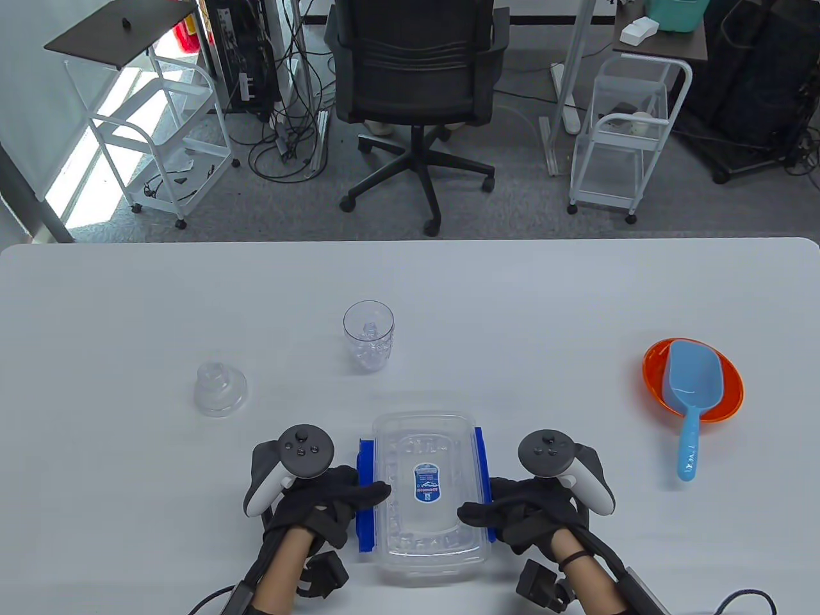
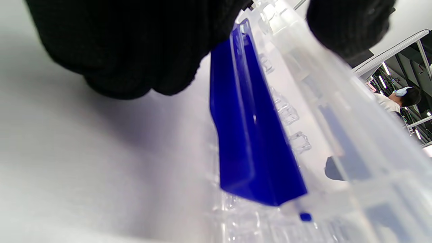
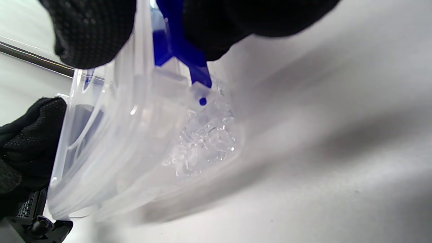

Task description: Shake ice in a plastic shaker with both hands

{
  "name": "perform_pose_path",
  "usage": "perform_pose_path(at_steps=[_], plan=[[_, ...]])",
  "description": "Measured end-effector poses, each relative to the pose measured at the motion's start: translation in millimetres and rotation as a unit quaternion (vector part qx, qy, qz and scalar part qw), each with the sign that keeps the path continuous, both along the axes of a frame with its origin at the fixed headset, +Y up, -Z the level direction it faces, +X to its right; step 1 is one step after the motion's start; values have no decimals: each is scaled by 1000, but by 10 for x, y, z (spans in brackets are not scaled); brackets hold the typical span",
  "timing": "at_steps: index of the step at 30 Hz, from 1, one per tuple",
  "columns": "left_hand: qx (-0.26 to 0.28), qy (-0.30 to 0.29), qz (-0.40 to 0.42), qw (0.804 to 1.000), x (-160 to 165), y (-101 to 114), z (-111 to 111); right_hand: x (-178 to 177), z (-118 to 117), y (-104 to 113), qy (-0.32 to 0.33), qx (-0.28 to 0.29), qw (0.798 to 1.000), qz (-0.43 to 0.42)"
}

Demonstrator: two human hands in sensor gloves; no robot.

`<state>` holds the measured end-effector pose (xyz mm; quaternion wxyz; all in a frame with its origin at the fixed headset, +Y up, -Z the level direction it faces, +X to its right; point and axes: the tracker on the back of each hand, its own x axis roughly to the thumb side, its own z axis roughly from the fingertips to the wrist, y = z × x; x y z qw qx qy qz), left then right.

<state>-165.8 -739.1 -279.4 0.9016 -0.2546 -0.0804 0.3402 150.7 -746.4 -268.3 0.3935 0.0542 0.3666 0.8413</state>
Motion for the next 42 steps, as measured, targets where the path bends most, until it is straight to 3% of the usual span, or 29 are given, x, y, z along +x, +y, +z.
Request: perform_pose_path(at_steps=[13,19,26,42], plan=[[99,-6,-51,994,194,216,111,-6,1,5,3,5,1000,4],[55,-15,-16,998,171,72,73,-30,20,26,13,20,1000,13],[153,-90,-166,970,316,211,111,-107,64,99,33,62,997,45],[167,-70,-114,977,315,173,99,-120,59,120,30,80,995,42]])
